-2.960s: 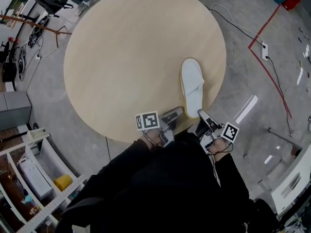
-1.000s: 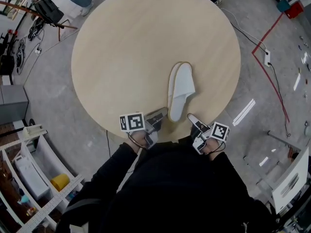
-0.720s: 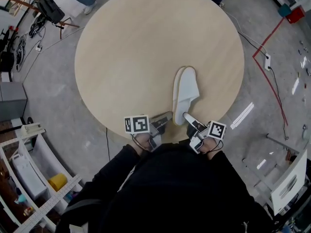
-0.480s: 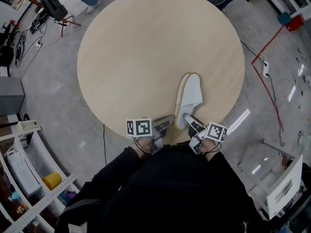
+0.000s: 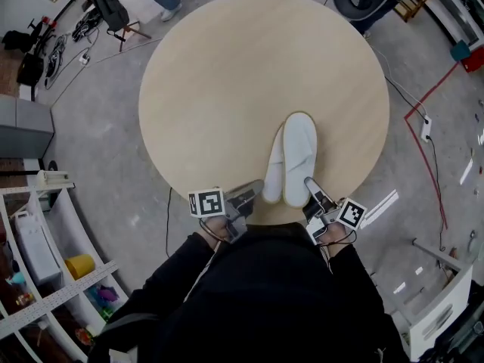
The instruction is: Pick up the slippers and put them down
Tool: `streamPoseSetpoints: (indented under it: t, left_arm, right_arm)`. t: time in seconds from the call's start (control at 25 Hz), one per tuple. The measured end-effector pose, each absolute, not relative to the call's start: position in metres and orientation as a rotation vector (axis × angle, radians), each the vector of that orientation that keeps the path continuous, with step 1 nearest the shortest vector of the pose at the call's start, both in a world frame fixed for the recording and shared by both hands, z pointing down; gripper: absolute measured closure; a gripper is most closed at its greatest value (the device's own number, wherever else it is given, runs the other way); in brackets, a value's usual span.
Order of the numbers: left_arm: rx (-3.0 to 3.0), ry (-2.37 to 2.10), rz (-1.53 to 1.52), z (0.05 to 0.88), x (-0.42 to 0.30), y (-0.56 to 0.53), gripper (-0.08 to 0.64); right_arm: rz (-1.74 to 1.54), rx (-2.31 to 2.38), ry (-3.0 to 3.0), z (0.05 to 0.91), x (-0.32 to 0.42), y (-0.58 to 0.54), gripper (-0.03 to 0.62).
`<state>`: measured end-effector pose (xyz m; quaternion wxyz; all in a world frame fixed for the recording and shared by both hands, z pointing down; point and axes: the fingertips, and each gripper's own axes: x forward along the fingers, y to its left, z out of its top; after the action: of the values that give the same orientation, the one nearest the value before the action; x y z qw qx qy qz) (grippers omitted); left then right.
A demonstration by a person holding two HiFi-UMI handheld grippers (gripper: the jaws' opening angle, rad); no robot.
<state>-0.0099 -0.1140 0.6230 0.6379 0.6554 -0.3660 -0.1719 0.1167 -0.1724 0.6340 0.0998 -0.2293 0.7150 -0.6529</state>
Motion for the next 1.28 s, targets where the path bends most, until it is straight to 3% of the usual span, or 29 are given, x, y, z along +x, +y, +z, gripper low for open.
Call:
streamPoseSetpoints:
  t: [0.52,1.12,1.28]
  left_arm:
    - [1.484,-1.068,-0.741,0.566,-0.057,-0.086,0.515]
    - [1.466,-0.967,-0.909,0.537,-0.199,-0.057,0.515]
    - [1.516,-0.886,-0.831,0.545,-0.272,-0.068,0.515]
  right_arm:
    - [-1.87,-0.481,1.962,0.601,0.134,-0.195,0.551]
    - [-1.797,-0.556,2.107,0.568,0.001,-0.162,0.551]
    - [-1.761,-0.66,2.115,0.566,-0.076,-0.158,0.551]
